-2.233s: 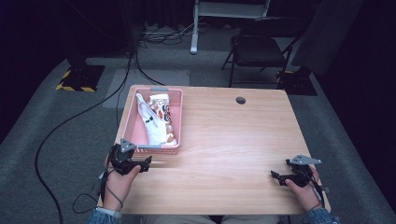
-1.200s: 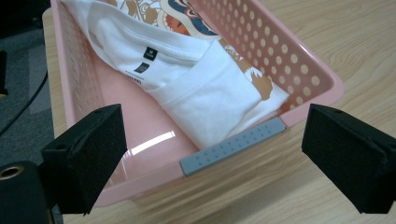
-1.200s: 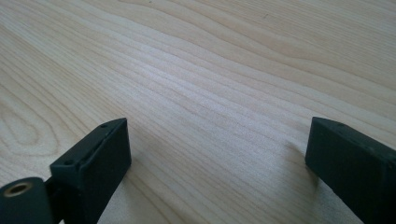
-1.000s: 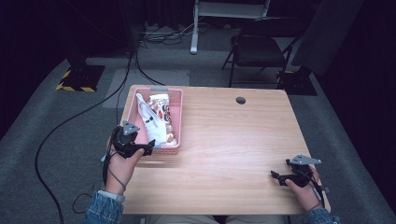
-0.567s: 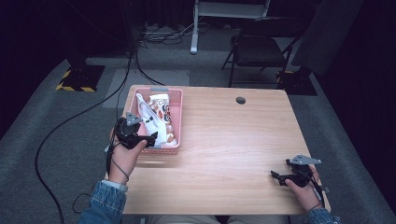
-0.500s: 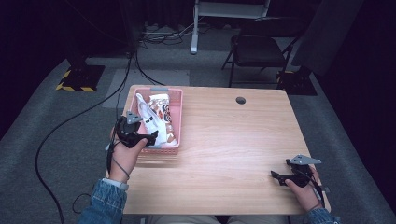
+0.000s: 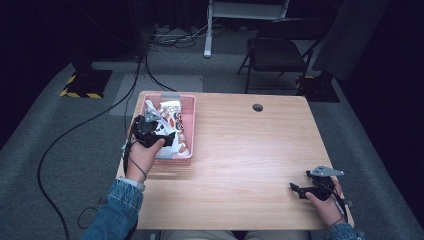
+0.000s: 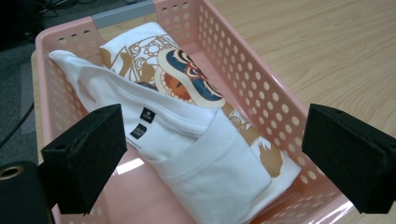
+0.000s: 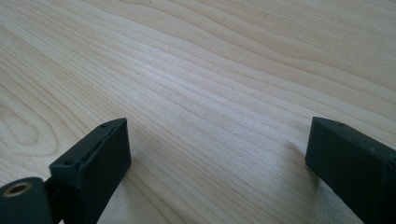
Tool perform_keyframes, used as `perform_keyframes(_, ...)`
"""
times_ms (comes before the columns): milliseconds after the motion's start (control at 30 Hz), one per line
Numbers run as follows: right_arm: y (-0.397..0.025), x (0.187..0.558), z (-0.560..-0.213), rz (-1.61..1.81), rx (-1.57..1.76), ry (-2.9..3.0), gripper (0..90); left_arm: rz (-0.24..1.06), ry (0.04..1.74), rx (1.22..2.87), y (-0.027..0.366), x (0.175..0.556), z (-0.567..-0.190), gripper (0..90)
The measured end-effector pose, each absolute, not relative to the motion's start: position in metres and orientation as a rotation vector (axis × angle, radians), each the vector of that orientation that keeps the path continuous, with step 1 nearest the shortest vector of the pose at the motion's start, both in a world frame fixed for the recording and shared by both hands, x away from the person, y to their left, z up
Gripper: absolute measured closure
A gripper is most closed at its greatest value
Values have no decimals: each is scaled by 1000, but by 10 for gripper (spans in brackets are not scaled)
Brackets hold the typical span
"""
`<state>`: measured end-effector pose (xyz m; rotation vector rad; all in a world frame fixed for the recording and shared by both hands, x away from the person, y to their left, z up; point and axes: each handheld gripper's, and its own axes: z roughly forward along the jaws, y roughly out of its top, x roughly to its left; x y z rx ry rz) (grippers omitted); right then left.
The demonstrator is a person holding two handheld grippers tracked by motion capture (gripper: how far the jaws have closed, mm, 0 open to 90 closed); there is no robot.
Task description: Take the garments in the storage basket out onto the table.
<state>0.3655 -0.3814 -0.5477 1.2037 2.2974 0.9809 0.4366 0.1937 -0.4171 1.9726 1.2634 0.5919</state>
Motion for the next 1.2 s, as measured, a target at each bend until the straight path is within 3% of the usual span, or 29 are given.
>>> perform_keyframes(1200,-381,365,-548,982,1201,2301,64,597,1327,1973,171,491,-446,45)
